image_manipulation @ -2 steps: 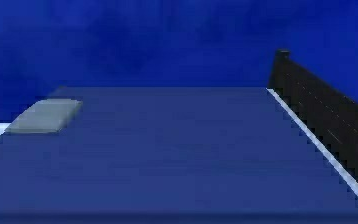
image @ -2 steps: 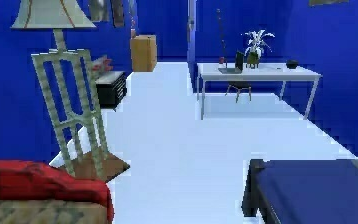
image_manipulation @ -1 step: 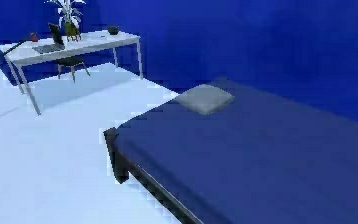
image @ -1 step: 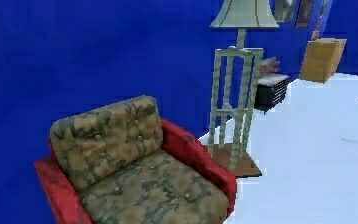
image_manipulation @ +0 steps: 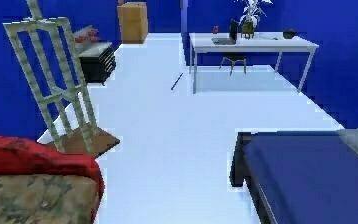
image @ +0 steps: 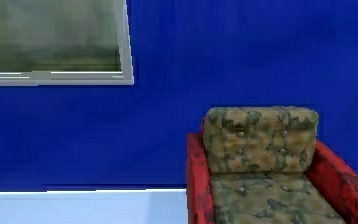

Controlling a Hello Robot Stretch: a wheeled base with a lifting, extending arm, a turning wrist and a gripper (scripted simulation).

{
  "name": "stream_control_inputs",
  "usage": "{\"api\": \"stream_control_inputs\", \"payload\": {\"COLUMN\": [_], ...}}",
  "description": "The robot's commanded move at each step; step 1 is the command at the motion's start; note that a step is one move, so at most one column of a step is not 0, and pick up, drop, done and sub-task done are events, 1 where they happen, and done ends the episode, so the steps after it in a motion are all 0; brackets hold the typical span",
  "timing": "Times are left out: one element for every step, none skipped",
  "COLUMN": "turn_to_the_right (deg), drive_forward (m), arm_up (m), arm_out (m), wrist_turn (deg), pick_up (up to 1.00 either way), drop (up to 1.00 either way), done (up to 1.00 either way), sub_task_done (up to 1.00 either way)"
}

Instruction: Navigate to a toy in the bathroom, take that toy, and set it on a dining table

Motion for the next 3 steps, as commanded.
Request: {"api": "stream_control_inputs", "payload": {"turn_to_the_right": [-45.0, -42.0, 0.0], "drive_forward": [0.0, 0.0, 1.0], "arm_up": [0.0, 0.0, 0.0], "arm_out": [0.0, 0.0, 0.0], "wrist_turn": [0.0, 0.0, 0.0], "pick_up": [0.0, 0.0, 0.0], "drop": [0.0, 0.0, 0.0], "done": [0.0, 0.0, 0.0], "sub_task_done": [0.0, 0.0, 0.0]}}
